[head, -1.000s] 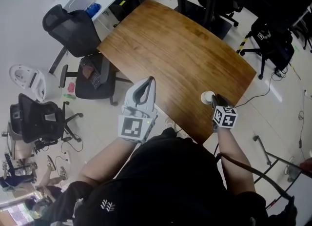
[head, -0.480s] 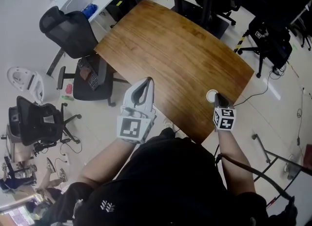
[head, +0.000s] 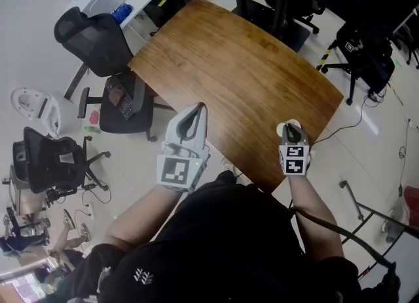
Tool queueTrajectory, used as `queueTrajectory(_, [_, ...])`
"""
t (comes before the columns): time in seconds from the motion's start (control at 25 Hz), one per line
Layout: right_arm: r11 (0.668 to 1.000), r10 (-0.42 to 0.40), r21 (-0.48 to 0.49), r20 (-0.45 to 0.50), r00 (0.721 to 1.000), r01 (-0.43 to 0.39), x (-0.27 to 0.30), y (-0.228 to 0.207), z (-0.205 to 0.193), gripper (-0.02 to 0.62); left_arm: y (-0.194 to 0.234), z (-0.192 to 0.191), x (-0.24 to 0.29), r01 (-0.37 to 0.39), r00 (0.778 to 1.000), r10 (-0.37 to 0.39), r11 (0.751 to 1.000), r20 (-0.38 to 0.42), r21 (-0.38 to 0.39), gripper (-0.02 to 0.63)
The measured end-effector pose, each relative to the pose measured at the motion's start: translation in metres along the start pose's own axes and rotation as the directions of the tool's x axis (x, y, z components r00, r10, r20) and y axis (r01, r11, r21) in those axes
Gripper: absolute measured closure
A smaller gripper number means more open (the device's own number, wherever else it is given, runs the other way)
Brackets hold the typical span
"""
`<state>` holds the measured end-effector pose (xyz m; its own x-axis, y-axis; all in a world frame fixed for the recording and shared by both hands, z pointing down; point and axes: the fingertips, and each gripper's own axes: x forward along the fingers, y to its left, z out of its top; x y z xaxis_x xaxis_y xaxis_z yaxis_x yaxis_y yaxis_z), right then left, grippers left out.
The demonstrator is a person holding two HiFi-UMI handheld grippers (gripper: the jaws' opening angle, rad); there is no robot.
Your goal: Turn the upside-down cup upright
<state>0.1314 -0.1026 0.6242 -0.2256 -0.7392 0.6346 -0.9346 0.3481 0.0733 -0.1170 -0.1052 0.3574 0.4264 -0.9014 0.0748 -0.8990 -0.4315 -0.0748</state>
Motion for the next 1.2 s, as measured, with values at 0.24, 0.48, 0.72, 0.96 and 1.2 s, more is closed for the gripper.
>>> queueTrajectory(0.24, [0.996,0.08,-0.029,0.036,0.996,-0.079,0.016,0.034,0.0,0.558,0.009,-0.001,-0.005,-0.015,1.0,0.016,1.0,-0.025,0.024,0.606])
queueTrajectory(0.48, [0.995,0.1,-0.015,0.015,0.995,-0.1,0.021,0.047,-0.007,0.56,0.016,-0.001,-0.007,-0.033,0.999,0.033,0.999,-0.025,0.016,0.606])
queueTrajectory(0.72, [0.989,0.131,0.064,0.023,0.991,-0.132,0.02,0.038,-0.013,0.547,0.011,-0.003,-0.005,-0.027,0.999,0.027,1.0,-0.024,-0.002,0.606])
queueTrajectory(0.96, [0.988,0.07,0.137,0.041,0.997,-0.075,0.012,0.005,-0.016,0.499,0.006,-0.002,-0.003,-0.017,1.0,0.017,1.0,-0.008,0.001,0.606])
queueTrajectory(1.2, [0.975,0.075,0.21,-0.01,0.997,-0.072,0.024,-0.025,-0.024,0.413,0.005,-0.004,-0.007,-0.014,1.0,0.014,1.0,-0.018,0.005,0.606])
